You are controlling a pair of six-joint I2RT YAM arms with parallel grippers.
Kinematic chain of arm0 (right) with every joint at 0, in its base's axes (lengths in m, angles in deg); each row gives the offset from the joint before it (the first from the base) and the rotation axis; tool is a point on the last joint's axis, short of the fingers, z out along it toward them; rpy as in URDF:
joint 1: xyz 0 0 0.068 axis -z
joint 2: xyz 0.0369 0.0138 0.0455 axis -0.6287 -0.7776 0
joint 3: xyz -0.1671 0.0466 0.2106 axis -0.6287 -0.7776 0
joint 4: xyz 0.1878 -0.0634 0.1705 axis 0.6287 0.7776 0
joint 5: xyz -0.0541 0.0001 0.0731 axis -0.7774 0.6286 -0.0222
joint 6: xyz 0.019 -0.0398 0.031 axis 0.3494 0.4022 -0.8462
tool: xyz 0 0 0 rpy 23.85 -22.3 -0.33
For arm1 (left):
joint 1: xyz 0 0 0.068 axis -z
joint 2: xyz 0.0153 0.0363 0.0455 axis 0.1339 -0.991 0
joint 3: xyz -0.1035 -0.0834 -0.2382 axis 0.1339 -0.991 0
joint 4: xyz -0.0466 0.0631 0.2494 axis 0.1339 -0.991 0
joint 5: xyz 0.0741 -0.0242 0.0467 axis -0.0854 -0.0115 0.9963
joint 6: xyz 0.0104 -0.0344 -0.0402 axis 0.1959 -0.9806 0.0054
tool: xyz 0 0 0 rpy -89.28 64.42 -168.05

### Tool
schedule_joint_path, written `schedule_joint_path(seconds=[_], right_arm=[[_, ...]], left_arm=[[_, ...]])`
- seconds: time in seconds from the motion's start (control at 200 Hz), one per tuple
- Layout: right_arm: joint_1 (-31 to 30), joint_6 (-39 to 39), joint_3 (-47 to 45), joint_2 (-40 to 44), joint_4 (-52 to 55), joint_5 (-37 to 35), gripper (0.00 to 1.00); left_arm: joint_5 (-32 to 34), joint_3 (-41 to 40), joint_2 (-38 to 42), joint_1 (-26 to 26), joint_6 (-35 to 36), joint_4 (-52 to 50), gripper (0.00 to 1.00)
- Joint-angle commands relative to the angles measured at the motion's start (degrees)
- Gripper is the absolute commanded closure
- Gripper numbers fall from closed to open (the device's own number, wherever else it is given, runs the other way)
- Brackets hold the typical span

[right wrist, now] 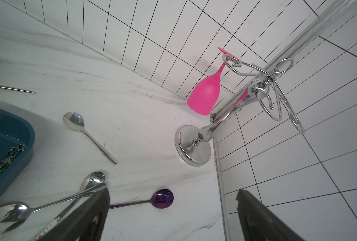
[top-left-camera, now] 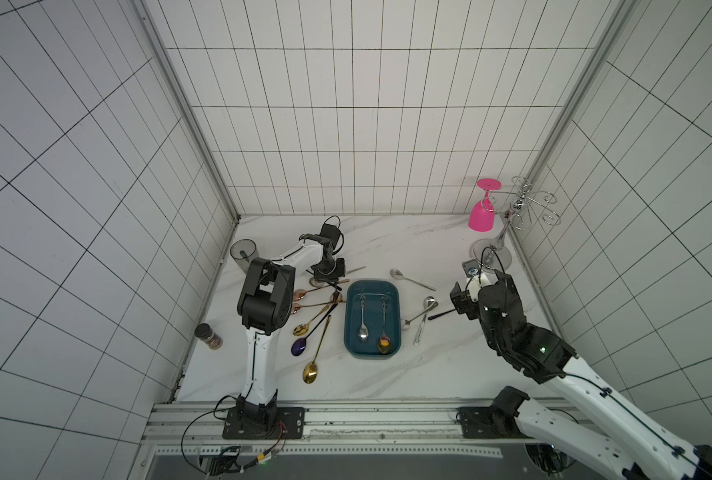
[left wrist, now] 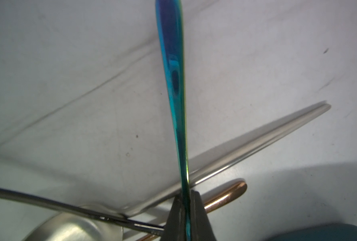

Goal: Put the spoon into the storage box
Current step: Pick up the spoon from the center of the board.

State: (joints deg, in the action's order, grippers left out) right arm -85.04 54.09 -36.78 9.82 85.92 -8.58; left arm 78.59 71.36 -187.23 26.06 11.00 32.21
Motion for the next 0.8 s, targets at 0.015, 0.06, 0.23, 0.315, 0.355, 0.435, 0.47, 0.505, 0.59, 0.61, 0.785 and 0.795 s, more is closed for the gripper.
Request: schedule_joint_path(seconds=[0.015, 0.06, 0.23, 0.315, 0.355, 0.435, 0.47, 0.505, 0.59, 0.61, 0.785, 0.795], right_arm=[[0.28, -0.79, -0.76, 0.0, 0.23, 0.09, 0.01], [0.28, -0.79, -0.76, -0.04, 0.2, 0.1, 0.01], [0.25, -0.72, -0.76, -0.26, 0.19, 0.14, 0.01], [0.29, -0.77, -0.76, -0.41, 0.24, -0.03, 0.02], [0.29, -0.73, -0.76, -0.39, 0.17, -0.04, 0.01], [0.23, -0.78, -0.76, -0.4, 0.19, -0.08, 0.02], [0.25, -0.71, -0.76, -0.46, 0.18, -0.09, 0.01], [0.28, -0.73, -0.67, -0.51, 0.17, -0.15, 0.01], [0.28, -0.7, -0.71, -0.59, 0.22, -0.13, 0.01], [0.29, -0.7, -0.68, -0.59, 0.23, -0.24, 0.01], [0.28, -0.61, -0.76, -0.8, 0.22, -0.25, 0.01], [0.25, -0.61, -0.76, -0.84, 0.19, -0.26, 0.01]], left_arm=[[-0.45, 0.65, 0.69, -0.18, -0.02, -0.01, 0.98], [-0.55, 0.47, 1.3, -0.23, -0.09, 0.06, 0.98], [-1.65, -0.95, 4.78, 0.08, -0.8, 0.37, 0.98], [-2.27, -2.5, 7.63, 0.54, -0.88, 1.05, 0.98], [-2.44, -3.37, 9.11, 0.88, -0.79, 1.35, 0.98], [-2.49, -5.35, 12.49, 2.04, -0.4, 2.39, 0.99], [-2.58, -6.55, 14.17, 2.61, -0.35, 3.15, 0.99], [-2.75, -7.78, 15.82, 3.24, -0.36, 4.23, 0.99], [-3.56, -11.63, 20.0, 4.72, -0.38, 6.65, 0.98], [-3.85, -12.43, 21.01, 4.98, -0.41, 7.04, 0.99], [-5.96, -17.08, 27.01, 8.13, -0.16, 9.08, 0.98], [-5.99, -17.27, 27.32, 8.27, -0.18, 9.2, 0.98]])
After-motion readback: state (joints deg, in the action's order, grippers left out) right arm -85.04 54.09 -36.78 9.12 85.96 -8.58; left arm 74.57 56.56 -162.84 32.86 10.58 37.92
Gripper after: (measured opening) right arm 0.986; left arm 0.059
